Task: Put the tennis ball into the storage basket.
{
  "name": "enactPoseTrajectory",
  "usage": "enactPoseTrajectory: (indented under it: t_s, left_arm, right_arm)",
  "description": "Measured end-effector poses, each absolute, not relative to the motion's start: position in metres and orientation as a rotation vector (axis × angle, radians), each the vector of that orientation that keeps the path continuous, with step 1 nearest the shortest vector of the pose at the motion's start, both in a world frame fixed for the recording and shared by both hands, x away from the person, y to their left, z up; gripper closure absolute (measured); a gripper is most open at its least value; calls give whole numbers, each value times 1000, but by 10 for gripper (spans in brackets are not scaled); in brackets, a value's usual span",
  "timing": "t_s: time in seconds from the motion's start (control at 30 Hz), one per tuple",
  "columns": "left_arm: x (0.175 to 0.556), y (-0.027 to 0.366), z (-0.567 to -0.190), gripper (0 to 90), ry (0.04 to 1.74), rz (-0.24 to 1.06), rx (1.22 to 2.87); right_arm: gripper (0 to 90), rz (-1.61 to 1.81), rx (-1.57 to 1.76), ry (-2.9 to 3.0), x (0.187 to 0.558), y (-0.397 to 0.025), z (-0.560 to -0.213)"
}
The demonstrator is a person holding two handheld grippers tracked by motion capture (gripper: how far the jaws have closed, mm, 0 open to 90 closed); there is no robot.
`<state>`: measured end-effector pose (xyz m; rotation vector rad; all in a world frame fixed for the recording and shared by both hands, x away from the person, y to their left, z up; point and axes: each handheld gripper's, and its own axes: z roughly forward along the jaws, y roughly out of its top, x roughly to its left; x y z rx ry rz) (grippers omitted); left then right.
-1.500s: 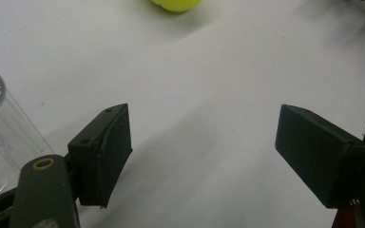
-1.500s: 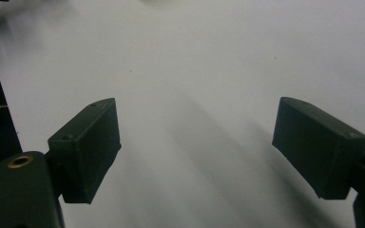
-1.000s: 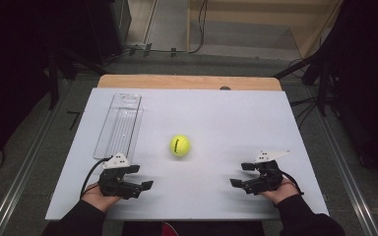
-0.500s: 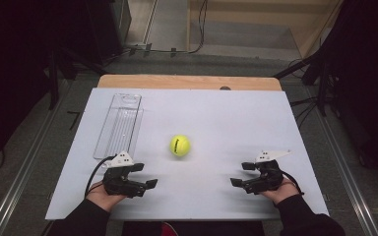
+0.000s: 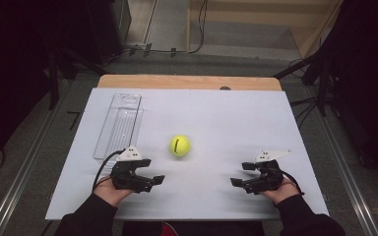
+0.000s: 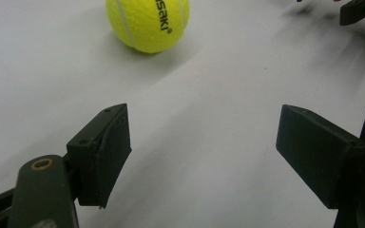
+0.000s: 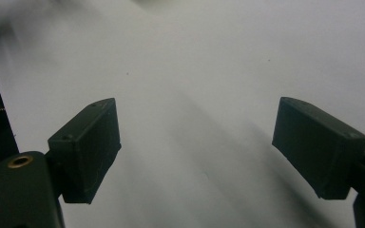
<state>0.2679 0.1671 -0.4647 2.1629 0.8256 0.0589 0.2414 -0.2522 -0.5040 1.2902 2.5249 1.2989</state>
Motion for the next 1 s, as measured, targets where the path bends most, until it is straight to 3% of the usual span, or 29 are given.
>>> enactPoseTrajectory:
  t_s: [0.23, 0.3, 0.33, 1.0]
  left_arm:
    - [271, 158, -462, 156, 813, 31, 2170]
    - [273, 156, -462, 108, 811, 15, 2164]
    - [274, 155, -462, 0, 809, -8, 2165]
    - [292, 140, -453, 0, 843, 39, 2173]
  right_arm:
    - [143, 1298, 1292, 2526, 241, -252, -504]
    - [143, 1297, 1291, 2526, 241, -252, -504]
    - [143, 1296, 1292, 2526, 241, -252, -504]
    - [143, 1294, 1292, 2527, 241, -253, -504]
